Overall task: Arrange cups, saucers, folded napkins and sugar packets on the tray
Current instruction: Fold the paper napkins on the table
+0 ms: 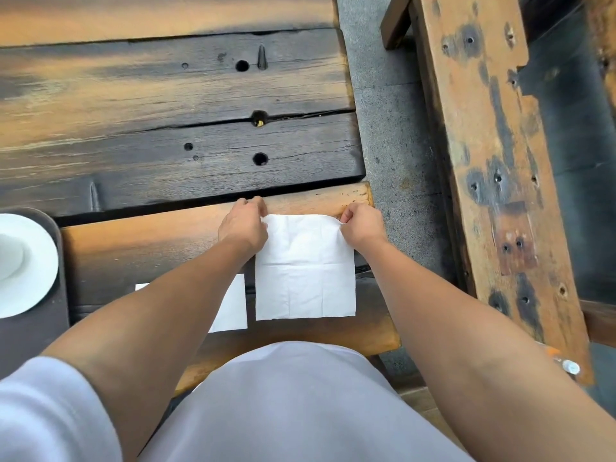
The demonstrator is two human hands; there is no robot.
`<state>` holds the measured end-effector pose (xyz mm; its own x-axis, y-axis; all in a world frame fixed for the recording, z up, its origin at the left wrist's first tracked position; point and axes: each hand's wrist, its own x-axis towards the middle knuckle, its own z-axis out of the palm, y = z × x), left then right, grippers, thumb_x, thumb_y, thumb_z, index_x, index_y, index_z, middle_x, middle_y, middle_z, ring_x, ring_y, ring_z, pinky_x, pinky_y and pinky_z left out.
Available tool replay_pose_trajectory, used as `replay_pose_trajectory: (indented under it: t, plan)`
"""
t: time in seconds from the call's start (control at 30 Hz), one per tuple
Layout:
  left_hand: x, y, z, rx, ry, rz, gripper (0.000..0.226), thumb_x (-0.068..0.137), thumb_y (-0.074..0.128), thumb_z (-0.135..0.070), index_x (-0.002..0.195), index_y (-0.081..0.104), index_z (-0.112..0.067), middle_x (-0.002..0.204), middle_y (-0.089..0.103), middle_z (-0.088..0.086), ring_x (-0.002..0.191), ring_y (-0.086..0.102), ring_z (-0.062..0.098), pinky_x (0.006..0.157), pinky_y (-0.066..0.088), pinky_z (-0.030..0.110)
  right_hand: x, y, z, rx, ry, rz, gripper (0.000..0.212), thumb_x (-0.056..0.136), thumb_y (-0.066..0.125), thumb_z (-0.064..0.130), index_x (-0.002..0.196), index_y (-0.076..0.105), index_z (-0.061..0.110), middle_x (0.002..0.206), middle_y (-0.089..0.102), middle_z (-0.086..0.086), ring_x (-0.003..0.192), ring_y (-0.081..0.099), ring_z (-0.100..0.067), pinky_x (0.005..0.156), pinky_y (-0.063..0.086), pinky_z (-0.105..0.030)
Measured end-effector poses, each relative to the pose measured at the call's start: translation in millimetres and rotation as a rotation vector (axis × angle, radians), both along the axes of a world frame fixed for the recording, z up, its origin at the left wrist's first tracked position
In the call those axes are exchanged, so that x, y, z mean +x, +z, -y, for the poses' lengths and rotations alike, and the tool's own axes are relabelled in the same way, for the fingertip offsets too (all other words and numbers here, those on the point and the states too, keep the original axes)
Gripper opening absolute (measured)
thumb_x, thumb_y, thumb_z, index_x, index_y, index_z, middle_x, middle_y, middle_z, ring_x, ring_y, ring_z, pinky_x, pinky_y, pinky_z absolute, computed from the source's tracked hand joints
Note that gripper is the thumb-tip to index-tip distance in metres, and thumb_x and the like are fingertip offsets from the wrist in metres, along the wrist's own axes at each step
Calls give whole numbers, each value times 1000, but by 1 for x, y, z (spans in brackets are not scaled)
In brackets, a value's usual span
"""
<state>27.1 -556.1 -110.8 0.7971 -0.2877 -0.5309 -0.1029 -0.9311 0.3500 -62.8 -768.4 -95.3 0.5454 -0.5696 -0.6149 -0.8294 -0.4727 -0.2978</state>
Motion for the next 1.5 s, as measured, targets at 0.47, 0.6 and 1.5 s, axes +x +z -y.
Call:
replay_pose_trajectory:
  t: [0.47,0.6,1.5]
  plan:
    - [-12,28,-8,-91,30,-21,19,87,45,-8,83,48,-26,105,67,-1,96,59,27,83,51,35,-13,15,-3,-9,21,48,26,77,47,0,66,53,22,94,65,-4,86,60,-26,71,52,-32]
    - [-24,36,-10,-109,45,17,19,93,48,-11,107,49,-22,102,65,2,96,59,29,82,51,39,-26,26,-5,-31,43,86,23,77,46,1,66,50,21,93,63,-5,85,59,-28,74,51,-32]
    - [-109,69,-62,-189,-83,153,15,93,53,-16,102,59,-26,102,62,1,94,60,27,78,52,38,-134,58,-61,-69,112,231,32,82,53,5,62,57,30,85,68,0,77,63,-21,66,53,-29]
